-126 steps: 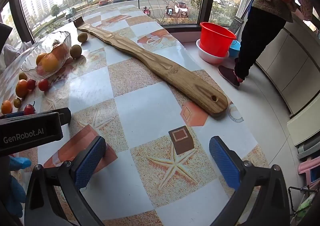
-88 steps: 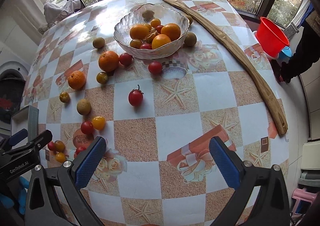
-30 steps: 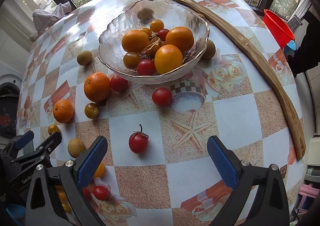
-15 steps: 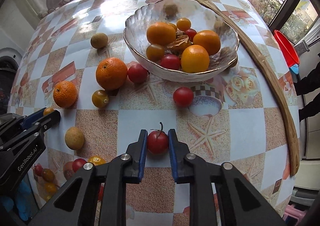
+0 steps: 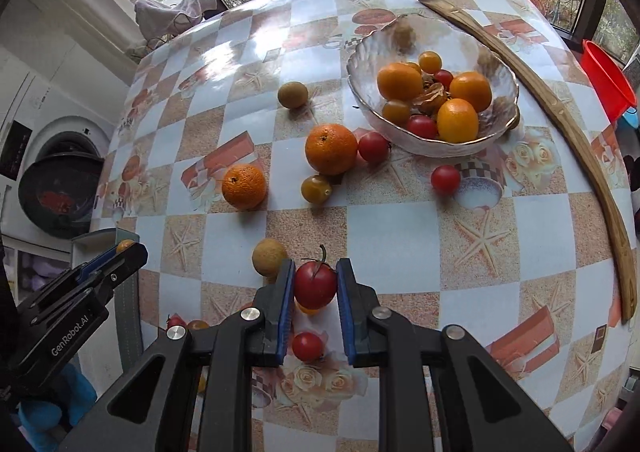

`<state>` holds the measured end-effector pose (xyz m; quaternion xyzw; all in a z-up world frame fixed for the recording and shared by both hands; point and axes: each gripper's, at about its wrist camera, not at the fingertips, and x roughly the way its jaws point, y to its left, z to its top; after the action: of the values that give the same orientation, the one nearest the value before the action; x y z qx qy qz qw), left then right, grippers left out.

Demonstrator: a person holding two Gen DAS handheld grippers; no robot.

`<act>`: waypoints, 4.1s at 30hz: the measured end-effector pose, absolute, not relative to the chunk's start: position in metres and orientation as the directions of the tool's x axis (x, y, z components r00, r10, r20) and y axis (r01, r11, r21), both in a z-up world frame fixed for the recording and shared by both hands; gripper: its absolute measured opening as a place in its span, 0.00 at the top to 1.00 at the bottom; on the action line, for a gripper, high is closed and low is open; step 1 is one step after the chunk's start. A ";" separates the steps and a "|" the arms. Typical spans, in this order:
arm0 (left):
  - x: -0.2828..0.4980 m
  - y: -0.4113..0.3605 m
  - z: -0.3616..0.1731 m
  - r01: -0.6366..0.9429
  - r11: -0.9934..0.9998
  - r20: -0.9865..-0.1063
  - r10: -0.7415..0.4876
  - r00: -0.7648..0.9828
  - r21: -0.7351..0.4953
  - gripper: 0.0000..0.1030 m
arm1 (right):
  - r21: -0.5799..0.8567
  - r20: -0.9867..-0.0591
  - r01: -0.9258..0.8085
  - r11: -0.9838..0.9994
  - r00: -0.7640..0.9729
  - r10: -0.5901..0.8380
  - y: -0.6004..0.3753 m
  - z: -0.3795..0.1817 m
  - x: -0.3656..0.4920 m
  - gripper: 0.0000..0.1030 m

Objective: Organize fruits
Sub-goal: 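Grasp a red cherry tomato with the right tool while the left grasps a small orange, then carry both fruits to the white tray while the left tool releases the orange, then open the right tool to drop the red tomato into the tray, then move both tools back over the fruits on the table, then grasp a tan round fruit with the left tool while the right grasps a red tomato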

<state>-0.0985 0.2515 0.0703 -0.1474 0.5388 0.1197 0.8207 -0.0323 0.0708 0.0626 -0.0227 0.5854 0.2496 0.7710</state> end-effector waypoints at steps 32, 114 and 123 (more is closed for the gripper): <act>-0.215 0.412 0.014 -0.591 0.803 -0.940 0.252 0.230 0.070 0.73 | 0.269 -0.937 -0.687 0.675 -0.024 0.349 0.324 0.010 -0.121 0.77; -0.033 0.162 0.014 -0.262 0.960 -0.950 -0.013 0.311 -0.099 0.73 | 0.138 -0.906 -0.271 0.953 0.355 0.232 0.011 0.029 0.029 0.78; -0.060 0.174 0.030 -0.257 0.956 -0.941 -0.045 0.337 -0.138 0.73 | 0.178 -0.919 -0.269 0.947 0.299 0.257 0.001 0.034 -0.004 0.78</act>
<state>-0.0596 0.1737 0.0295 -0.1322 0.5722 0.0656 0.8067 -0.0042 0.0007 0.0339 -0.0051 0.5691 0.1634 0.8059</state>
